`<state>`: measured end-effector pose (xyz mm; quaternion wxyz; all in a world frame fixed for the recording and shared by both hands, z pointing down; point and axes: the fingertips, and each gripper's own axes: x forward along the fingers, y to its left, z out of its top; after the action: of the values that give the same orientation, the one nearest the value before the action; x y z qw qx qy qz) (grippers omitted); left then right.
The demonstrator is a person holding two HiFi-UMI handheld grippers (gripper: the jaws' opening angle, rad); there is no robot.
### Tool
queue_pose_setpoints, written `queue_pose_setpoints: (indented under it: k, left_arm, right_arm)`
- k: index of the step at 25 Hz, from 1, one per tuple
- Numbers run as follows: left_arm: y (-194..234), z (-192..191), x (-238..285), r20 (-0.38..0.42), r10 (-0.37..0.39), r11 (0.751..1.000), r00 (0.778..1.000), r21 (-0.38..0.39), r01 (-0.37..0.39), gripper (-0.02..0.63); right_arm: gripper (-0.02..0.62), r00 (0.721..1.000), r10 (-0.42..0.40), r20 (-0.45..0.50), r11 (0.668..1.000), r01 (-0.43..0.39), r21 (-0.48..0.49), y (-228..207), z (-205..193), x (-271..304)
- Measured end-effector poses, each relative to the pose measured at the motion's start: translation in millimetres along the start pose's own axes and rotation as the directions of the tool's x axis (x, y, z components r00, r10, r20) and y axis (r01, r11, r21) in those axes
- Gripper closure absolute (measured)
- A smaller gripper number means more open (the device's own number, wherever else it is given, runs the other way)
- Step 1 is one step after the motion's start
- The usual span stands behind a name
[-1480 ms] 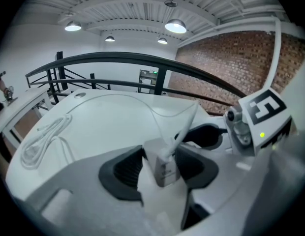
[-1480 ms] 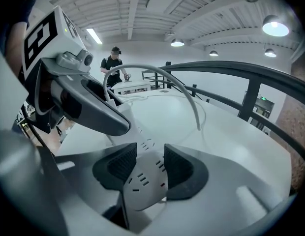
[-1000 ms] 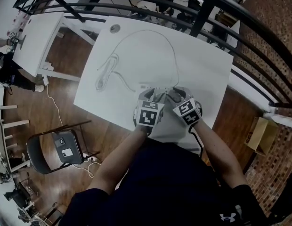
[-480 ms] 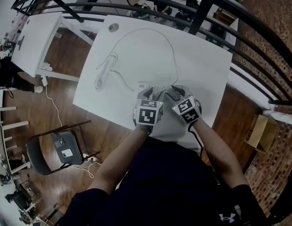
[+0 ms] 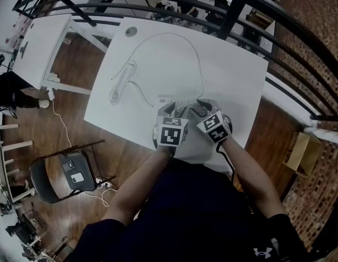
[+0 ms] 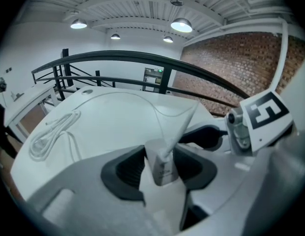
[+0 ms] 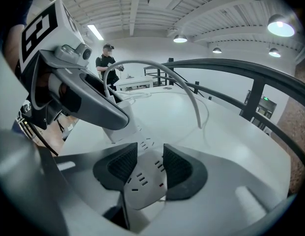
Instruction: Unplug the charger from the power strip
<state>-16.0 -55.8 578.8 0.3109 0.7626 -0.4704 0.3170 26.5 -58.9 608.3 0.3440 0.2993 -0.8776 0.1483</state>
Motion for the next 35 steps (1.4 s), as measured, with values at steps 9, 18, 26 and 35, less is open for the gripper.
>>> queue_pose_setpoints:
  k: [9,18,26,35]
  left_arm:
    - [3,-7,-8,-0.007,0.017,0.999,1.000,-0.036,-0.018,0.425]
    - [-2,-1,-15,-0.028,-0.020,0.996,0.999,-0.084,0.017,0.426]
    - [-10,8,-31,0.046,-0.014,1.000,0.999,0.022,0.013,0.451]
    - [9,17,-63,0.134,-0.028,0.999,0.991,-0.019,0.031,0.453]
  right_arm:
    - [0.425,1.000,0.015,-0.024,1.000,-0.016,-0.013,10,-1,0]
    - [0.428,0.999,0.021,-0.038,1.000,-0.021,-0.008,12,1,0]
    - [0.428,0.998,0.026,-0.053,1.000,-0.026,-0.001,12,7,-2]
    - [0.428,0.998,0.021,-0.057,1.000,-0.021,-0.001,11,5,0]
